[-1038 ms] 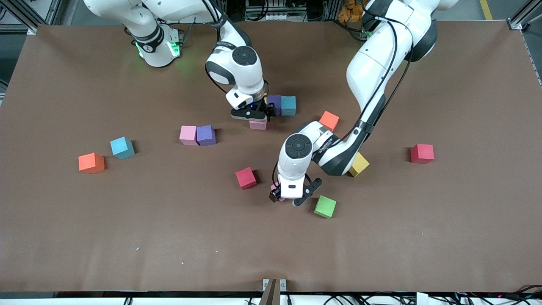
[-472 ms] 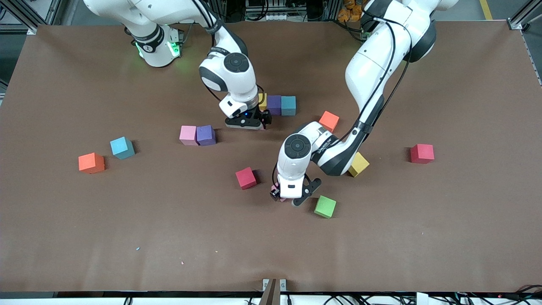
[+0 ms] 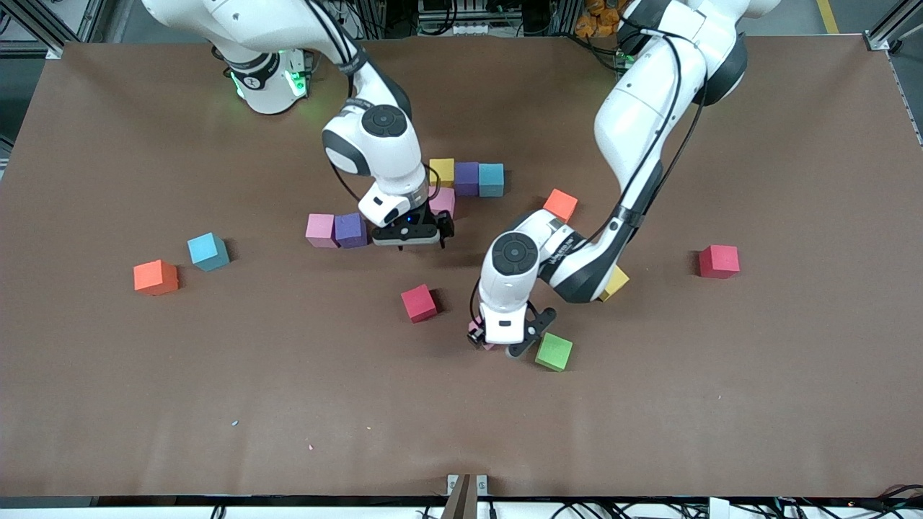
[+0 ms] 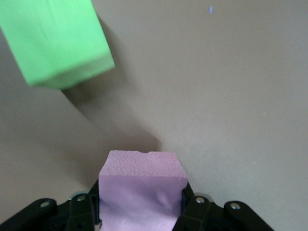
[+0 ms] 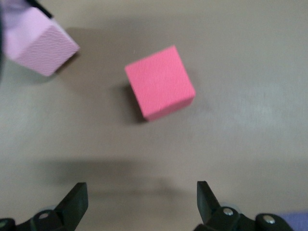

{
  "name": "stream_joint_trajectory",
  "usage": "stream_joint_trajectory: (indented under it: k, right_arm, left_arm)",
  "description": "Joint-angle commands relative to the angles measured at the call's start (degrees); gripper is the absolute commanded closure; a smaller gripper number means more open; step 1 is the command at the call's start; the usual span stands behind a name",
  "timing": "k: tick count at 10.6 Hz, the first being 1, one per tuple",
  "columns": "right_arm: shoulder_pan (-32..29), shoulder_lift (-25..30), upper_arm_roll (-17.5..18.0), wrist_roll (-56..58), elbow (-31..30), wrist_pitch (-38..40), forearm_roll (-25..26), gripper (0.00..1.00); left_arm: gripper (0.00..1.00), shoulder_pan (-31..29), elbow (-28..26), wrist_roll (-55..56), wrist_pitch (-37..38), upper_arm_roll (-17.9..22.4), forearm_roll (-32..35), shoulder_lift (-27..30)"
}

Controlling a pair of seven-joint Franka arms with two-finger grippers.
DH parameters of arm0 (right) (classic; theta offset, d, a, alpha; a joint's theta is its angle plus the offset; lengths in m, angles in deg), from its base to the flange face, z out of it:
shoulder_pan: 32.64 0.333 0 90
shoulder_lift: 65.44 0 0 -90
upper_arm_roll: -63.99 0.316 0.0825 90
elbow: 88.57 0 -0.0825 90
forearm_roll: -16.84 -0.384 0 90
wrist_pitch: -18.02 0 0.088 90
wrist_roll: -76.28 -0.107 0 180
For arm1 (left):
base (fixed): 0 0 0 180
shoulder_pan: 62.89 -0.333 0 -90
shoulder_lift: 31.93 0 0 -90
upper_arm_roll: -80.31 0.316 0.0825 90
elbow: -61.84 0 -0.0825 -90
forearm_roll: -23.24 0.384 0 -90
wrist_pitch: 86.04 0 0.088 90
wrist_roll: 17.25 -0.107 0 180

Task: Arrange 11 blocks into digit 3
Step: 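Open the right gripper off pink while the left gripper carries lavender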

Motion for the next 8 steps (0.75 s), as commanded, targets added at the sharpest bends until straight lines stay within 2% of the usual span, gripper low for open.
stream_joint_trajectory:
  k: [1,3,4,6,8]
  right_arm:
    - [-0.1,-5.4,-1.9,0.0,3.8,-4.1,3.7,0.0]
    - [0.0,-10.9,-3.2,0.3,10.9,-3.8,6.0,0.0]
    - [-0.1,-11.9,-3.6,0.7,13.3,-3.4,6.8,0.0]
    - [-0.3,-13.6,-4.1,1.9,15.6,-3.1,7.0,0.0]
    - [-0.4,-16.1,-5.4,6.9,19.5,-0.9,6.8,0.0]
  left_arm:
    - [1.0,-1.2,-1.9,-3.8,5.6,-0.3,-3.1,5.9]
    - [1.0,-1.4,-2.1,-4.0,11.4,-0.3,-5.1,9.9]
    - [1.0,-1.9,-2.1,-4.3,15.7,-0.5,-5.4,12.1]
    - [1.0,-5.6,-2.5,-5.0,22.9,-3.0,-10.6,17.1]
    - [1.0,-7.6,-4.7,-7.2,26.6,-4.4,-11.0,22.0]
